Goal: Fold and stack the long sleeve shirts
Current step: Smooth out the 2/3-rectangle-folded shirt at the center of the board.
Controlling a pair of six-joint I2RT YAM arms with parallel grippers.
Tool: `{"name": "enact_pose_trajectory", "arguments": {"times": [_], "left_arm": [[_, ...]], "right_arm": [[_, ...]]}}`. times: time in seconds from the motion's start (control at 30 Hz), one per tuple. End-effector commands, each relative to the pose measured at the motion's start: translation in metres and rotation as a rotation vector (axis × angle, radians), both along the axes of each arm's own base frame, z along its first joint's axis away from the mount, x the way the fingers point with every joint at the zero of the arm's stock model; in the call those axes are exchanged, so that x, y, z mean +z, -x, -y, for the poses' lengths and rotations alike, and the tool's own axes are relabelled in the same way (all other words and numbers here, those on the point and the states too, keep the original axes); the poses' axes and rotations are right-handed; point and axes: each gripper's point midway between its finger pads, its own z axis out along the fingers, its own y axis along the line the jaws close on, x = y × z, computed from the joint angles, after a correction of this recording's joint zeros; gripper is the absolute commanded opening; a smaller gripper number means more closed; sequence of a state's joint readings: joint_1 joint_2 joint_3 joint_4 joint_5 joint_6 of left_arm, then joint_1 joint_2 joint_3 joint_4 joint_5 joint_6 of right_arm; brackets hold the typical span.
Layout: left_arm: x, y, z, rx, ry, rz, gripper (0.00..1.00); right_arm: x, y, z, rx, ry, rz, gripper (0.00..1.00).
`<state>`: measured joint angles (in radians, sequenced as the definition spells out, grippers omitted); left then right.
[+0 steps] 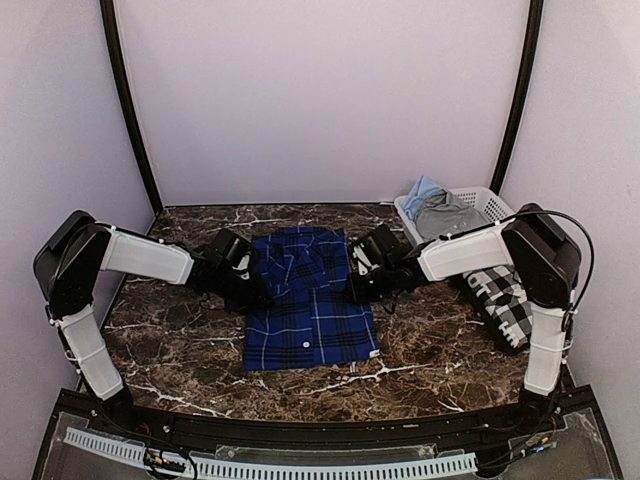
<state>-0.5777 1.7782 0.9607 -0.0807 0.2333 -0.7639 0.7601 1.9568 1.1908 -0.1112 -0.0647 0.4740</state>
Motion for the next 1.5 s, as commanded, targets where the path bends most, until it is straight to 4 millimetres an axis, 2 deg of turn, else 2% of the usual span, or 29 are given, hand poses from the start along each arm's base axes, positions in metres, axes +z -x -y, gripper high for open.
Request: {"name": "enact_pose_trajectory", "arguments": {"times": [0.0,0.1,0.23,0.37,0.4,0.5,0.63,0.8,0.93,1.03,1.17,1.47], "left_arm": [[-0.018,-0.001,-0.032,0.081,-0.092,-0.021,0.25],[-0.021,-0.002,-0.037,0.075,-0.093,-0.023,0.25],[-0.015,-0.007,-0.034,0.054,-0.097,-0.003,0.26],[0.015,-0.013,-0.030,0.031,-0.076,0.058,0.28],[0.022,-0.014,-0.030,0.030,-0.075,0.070,0.29],[0.051,-0.009,-0.032,0.020,-0.049,0.112,0.30],[0.068,0.014,-0.027,-0.014,0.009,0.106,0.31],[0.046,0.063,-0.021,-0.061,0.030,0.009,0.31],[0.016,0.097,-0.036,-0.044,0.004,-0.083,0.30],[-0.007,0.123,-0.047,-0.036,-0.002,-0.150,0.30],[-0.023,0.145,-0.057,-0.037,-0.017,-0.210,0.29],[-0.004,0.156,-0.073,-0.037,-0.053,-0.187,0.29]], "right_arm": [[-0.009,-0.001,-0.007,-0.001,-0.034,-0.018,0.30],[-0.010,0.003,-0.005,0.000,-0.032,-0.028,0.30],[0.005,0.002,-0.002,0.000,-0.026,-0.008,0.31],[0.030,0.010,0.001,0.007,-0.040,0.018,0.32],[0.039,0.014,0.001,0.012,-0.050,0.028,0.32],[0.047,0.036,-0.001,0.048,-0.060,0.014,0.32],[0.048,0.076,-0.009,0.107,-0.069,-0.026,0.32],[0.030,0.123,-0.012,0.153,-0.037,-0.098,0.31],[0.010,0.150,-0.010,0.157,-0.031,-0.164,0.31],[-0.005,0.165,-0.005,0.157,-0.020,-0.206,0.31],[-0.016,0.174,0.004,0.145,-0.004,-0.239,0.31],[-0.001,0.179,0.026,0.088,-0.003,-0.221,0.33]]}}
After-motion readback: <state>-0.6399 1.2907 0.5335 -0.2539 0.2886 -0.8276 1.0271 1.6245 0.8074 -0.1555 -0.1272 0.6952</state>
